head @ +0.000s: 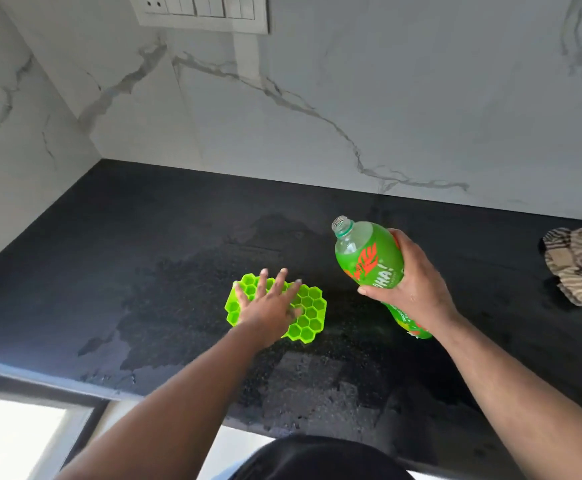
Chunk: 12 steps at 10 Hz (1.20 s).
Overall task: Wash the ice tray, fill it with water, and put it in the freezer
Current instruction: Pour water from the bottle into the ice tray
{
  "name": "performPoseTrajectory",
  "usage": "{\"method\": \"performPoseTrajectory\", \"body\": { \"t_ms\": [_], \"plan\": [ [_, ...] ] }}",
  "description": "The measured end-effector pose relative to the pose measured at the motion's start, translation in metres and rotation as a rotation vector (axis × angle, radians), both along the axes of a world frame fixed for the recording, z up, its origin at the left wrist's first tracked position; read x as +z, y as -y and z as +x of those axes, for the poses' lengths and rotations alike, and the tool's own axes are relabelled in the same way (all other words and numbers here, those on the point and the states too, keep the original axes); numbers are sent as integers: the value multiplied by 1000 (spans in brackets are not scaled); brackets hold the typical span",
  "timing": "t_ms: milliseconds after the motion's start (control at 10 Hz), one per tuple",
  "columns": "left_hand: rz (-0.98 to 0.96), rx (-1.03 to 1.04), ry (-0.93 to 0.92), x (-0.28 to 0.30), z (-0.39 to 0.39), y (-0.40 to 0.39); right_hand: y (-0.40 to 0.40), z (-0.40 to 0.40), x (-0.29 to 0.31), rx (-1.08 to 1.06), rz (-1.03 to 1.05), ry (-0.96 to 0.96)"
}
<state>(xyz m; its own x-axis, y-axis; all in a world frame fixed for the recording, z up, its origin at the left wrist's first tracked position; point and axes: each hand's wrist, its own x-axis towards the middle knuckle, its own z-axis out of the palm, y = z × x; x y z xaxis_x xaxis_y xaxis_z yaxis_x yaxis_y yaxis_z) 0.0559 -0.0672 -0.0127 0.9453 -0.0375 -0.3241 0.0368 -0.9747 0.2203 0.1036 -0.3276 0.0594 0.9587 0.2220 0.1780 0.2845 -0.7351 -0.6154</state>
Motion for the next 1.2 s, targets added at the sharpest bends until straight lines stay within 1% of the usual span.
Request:
{"method": "performPoseTrajectory", "body": {
  "t_ms": [100, 200, 400, 600, 900, 1100, 1200],
  "plan": [
    [25, 12, -65, -11, -5, -19, -4, -8, -4, -33, -108, 5],
    [24, 64, -54, -14, 3, -38, -6, -14, -6, -55, -188, -11],
    [38, 50, -44, -19, 14, -69, -20, -20, -5, -84, -258, -79],
    [45, 24, -51, -17, 15, -71, -37, -22, -13, -71, -391, -91],
    [31, 4, -67, -14, 14, -72, -46, -10, -12, -75, -462, -178],
    [33, 2, -65, -15, 15, -72, -49, -12, -16, -16, -549, -169],
    [35, 3, -65, -16, 15, -72, -49, -11, -16, -5, -561, -170]
  ]
}}
